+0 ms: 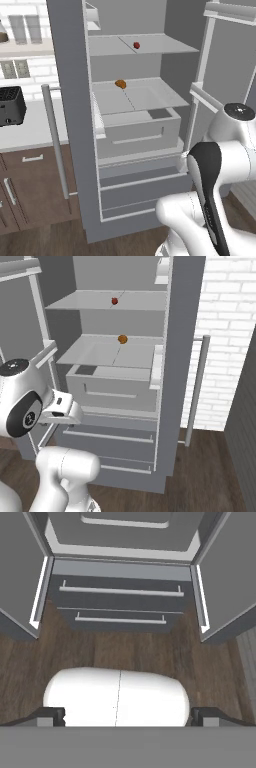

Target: Take the strawberry from the fridge and place it on top of the pancake, located on the dining counter.

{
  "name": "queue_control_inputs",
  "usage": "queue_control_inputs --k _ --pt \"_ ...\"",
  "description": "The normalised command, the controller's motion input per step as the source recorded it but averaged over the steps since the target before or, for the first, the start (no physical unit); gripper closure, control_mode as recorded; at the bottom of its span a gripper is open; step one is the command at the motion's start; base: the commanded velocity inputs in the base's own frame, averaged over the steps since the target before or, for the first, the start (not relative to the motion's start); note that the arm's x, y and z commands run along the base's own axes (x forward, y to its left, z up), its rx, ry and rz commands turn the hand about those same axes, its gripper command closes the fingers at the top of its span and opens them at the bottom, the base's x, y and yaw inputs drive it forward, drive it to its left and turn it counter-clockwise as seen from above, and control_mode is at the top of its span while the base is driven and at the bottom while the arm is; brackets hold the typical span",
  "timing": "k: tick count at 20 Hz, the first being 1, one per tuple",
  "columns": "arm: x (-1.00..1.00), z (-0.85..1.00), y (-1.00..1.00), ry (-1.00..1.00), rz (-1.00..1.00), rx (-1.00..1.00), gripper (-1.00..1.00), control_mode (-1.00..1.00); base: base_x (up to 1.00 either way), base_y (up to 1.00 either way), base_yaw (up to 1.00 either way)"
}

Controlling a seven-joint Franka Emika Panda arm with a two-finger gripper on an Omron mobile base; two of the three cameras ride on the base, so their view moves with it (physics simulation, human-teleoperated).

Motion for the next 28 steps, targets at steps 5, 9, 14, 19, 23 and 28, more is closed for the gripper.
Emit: queue_control_inputs --k 5,9,14,19,23,28 --pt "0.0 0.0 0.0 0.0 0.0 0.0 -1.0 -1.0 0.0 0.0 0.0" --pt "0.0 0.0 0.0 0.0 0.0 0.0 -1.0 -1.0 0.0 0.0 0.0" --pt "0.0 0.0 0.0 0.0 0.0 0.0 -1.0 1.0 0.0 0.0 0.0" --pt "0.0 0.0 0.0 0.0 0.0 0.0 -1.0 1.0 0.0 0.0 0.0" --pt "0.0 0.0 0.0 0.0 0.0 0.0 -1.0 1.0 0.36 0.0 0.0" --pt "0.0 0.0 0.0 0.0 0.0 0.0 -1.0 1.0 0.59 0.0 0.0"
